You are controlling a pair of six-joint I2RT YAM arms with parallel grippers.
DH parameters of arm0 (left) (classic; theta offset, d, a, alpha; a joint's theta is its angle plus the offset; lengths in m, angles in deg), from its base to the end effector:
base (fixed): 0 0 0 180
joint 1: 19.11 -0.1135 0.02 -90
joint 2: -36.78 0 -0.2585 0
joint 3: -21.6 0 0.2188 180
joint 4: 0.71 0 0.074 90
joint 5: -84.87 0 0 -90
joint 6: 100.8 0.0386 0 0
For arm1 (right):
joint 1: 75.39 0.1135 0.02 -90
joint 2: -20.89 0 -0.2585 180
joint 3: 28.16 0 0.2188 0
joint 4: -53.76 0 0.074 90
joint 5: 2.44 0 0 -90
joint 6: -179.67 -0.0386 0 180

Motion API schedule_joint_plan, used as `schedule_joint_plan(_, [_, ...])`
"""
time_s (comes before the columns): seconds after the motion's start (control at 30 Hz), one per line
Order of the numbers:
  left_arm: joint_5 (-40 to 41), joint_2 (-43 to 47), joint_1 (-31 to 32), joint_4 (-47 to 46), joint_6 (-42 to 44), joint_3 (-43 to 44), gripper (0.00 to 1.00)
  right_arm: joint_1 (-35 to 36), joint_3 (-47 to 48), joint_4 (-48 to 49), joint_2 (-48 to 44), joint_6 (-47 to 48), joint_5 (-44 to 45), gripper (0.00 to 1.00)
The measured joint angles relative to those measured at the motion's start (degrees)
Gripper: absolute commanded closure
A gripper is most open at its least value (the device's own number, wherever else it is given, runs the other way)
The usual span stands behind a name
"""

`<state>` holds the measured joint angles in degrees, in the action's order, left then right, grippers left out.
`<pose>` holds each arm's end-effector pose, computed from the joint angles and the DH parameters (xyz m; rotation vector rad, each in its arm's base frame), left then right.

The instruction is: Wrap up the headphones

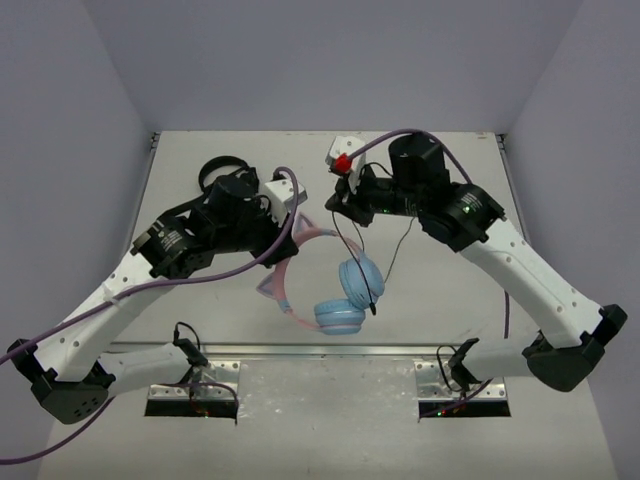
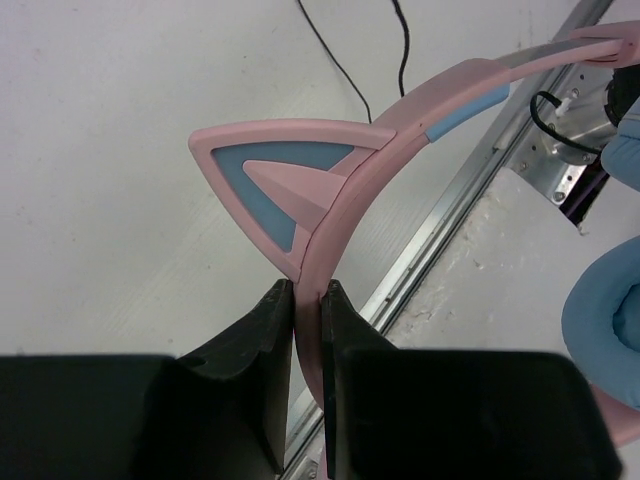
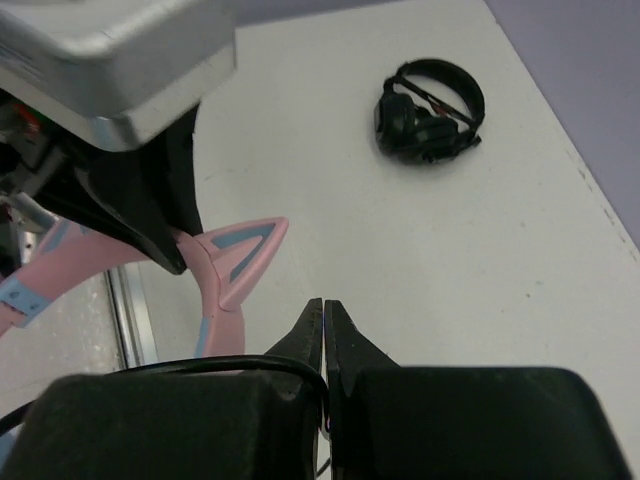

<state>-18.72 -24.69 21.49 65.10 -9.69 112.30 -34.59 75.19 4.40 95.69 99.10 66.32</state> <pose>0.1285 -0.1221 0.3810 0.9314 2.0641 -0.6377 0.1780 0.1721 0.4285 -1.0614 1.6670 0.7193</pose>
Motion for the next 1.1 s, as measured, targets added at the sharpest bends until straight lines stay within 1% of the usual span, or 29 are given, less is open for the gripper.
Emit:
schedule_joint_plan(0.13, [0.2, -0.1, 0.0, -0.7, 1.9, 1.0, 1.00, 3.0, 0.4, -2.7, 3.1, 1.4, 8.4, 0.99])
schedule_joint_plan(0.37, [2.5, -0.1, -0.1, -1.0, 2.9, 1.0, 1.00, 5.4, 4.5, -9.2, 10.6, 2.7, 21.5, 0.99])
schedule_joint_plan(0.63, [5.6, -0.2, -0.1, -0.9, 3.6, 1.4, 1.00, 6.9, 4.8, -12.6, 13.0, 3.6, 28.2, 0.99])
schedule_joint_plan(0.8, [8.5, 0.2, -0.1, -1.0, 4.0, 1.9, 1.00, 7.0, 4.2, -12.2, 13.2, 3.1, 27.5, 0.99])
schedule_joint_plan(1.0, [10.0, 5.7, -0.1, -3.4, 1.4, -0.6, 1.00, 5.7, 1.0, -8.4, 12.3, -0.1, 20.0, 0.98])
schedule_joint_plan(1.03, [10.0, 6.4, -0.1, -3.8, 0.7, -0.7, 1.00, 5.2, 0.3, -7.2, 11.9, -0.9, 18.3, 0.97])
schedule_joint_plan(1.1, [10.0, 7.3, -0.1, -5.3, -1.0, -0.8, 1.00, 3.9, -1.5, -4.3, 10.8, -2.9, 14.4, 0.91])
